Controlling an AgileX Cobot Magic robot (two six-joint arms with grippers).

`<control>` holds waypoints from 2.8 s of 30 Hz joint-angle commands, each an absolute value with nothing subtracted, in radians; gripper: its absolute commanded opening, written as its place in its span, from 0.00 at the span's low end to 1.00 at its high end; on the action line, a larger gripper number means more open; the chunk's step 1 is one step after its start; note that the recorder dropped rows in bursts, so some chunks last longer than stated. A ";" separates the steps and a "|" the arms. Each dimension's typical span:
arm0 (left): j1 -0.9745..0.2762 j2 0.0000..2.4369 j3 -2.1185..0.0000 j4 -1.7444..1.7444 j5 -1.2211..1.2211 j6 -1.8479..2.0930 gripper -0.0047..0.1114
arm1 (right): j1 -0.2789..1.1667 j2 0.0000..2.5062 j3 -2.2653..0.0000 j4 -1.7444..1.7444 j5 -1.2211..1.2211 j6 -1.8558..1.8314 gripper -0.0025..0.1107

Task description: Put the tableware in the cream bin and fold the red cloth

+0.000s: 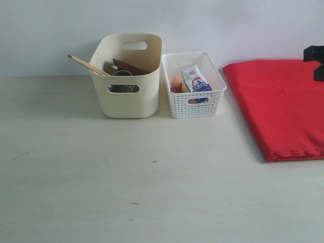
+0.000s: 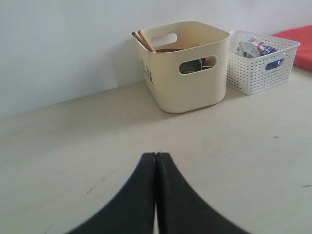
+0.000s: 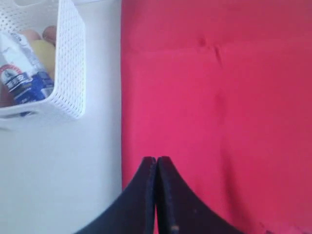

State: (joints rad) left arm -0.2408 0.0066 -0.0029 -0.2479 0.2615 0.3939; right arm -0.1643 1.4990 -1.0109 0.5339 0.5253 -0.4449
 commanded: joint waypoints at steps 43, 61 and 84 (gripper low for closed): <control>-0.239 0.000 0.000 -0.249 0.258 0.389 0.04 | -0.162 1.094 -0.665 0.889 0.531 -0.686 0.02; -0.239 0.000 0.000 -0.249 0.258 0.389 0.04 | -0.162 1.094 -0.665 0.907 0.501 -0.716 0.02; -0.239 0.000 0.000 -0.249 0.258 0.387 0.04 | -0.162 1.086 -0.607 1.252 0.357 -1.219 0.02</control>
State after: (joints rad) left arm -0.2408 0.0066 -0.0029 -0.2479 0.2615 0.3939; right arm -0.1643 1.1019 -0.6009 1.2492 0.3838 -1.1890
